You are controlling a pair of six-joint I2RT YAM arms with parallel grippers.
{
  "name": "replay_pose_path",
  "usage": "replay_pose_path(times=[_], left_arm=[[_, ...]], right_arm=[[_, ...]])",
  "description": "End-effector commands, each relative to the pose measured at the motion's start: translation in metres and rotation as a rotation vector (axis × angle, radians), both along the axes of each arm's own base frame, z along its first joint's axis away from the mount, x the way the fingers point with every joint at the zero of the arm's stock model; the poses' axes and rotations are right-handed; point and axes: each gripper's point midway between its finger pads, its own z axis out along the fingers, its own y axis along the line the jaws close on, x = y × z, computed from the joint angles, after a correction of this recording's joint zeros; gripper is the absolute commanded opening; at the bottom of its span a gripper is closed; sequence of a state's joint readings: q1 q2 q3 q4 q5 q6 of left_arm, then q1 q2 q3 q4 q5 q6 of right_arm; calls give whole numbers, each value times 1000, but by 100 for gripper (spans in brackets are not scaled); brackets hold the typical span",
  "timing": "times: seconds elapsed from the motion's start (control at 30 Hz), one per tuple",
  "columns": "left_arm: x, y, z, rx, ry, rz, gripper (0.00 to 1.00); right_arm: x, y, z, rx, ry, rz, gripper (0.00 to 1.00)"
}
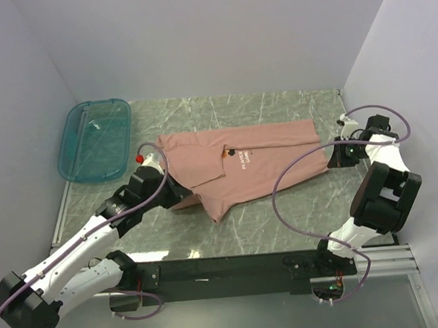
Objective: Fold and stack the t-shirts
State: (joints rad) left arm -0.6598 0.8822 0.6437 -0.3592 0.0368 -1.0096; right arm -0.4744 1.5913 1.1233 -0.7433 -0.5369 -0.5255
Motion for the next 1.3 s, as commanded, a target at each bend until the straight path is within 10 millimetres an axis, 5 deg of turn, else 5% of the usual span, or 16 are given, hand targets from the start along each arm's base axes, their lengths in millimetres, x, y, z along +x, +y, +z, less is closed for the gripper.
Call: replay_pose_path(times=[0.0,0.7,1.27], left_arm=[[19,-3,38,-45,-93,5,0],[78,10,70,-61,-180,103,0],[114,22,60,-49,-155,134,0]], right_arm=[[18,5,8,42,-39,35,0],[29,13,-10,102,-9,29,0],[48,12,-8,132,-1,5,0]])
